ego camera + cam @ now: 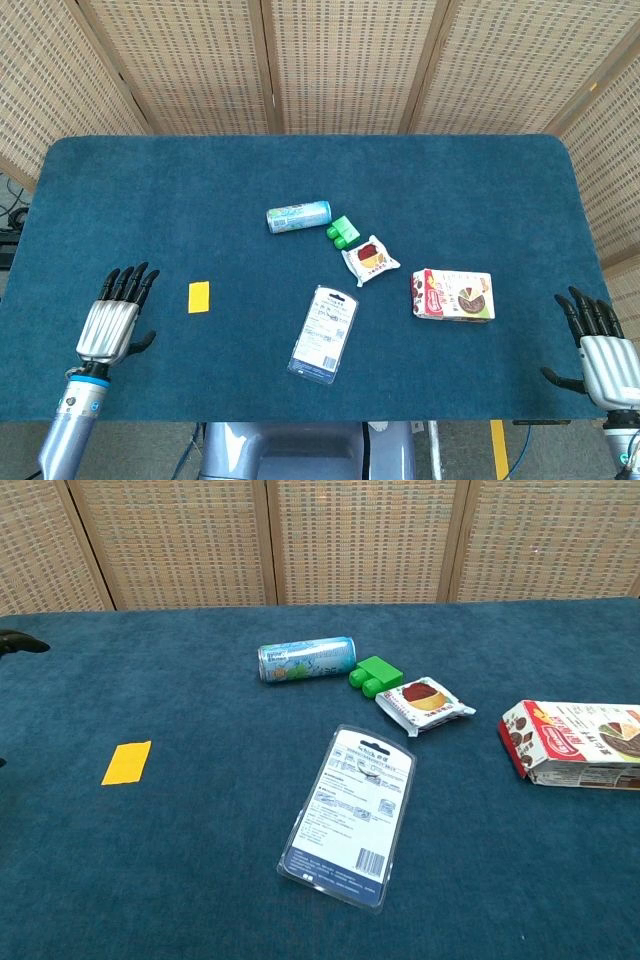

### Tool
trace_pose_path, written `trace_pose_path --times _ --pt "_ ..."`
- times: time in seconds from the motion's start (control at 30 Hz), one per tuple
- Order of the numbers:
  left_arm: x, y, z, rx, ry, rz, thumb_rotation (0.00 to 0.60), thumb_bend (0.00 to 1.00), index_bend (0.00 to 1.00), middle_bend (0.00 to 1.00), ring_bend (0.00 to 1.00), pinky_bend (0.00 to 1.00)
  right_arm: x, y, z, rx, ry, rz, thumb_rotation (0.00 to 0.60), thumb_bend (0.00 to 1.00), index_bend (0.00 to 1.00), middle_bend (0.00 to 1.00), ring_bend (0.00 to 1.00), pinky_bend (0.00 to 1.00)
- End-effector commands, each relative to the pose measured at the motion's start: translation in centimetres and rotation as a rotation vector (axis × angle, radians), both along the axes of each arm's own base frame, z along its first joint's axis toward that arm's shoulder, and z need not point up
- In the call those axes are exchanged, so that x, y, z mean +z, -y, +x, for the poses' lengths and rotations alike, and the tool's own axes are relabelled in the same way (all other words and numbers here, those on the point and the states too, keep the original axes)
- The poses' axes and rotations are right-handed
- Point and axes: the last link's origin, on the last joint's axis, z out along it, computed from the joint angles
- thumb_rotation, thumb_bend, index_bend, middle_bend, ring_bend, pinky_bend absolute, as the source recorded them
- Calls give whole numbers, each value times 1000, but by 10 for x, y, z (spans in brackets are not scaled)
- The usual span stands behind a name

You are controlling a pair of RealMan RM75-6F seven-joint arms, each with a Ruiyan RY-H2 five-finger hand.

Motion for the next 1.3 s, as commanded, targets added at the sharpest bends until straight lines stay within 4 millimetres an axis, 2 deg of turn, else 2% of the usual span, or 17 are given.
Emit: trace_pose_path --times 0.03,0.27,0.53,0.97,1.3 --pt "-20 -19 6 22 -15 -37 600 270 0 0 0 0 2 0 -1 0 7 -4 600 53 0 0 0 0" --pt "-53 -42 11 44 -57 -60 600 276 0 0 0 0 4 0 -2 3 23 -5 600 53 0 0 0 0" --pt "-73 -54 15 68 -90 -72 600 282 0 0 0 0 7 0 -4 6 39 -3 600 53 0 0 0 0" --pt "-91 -63 21 73 -143 -87 600 296 0 0 0 0 8 0 -6 5 53 -1 600 53 0 0 0 0" --pt "-96 -66 20 82 -158 -89 600 325 0 0 0 0 8 1 -5 8 54 2 600 53 0 0 0 0"
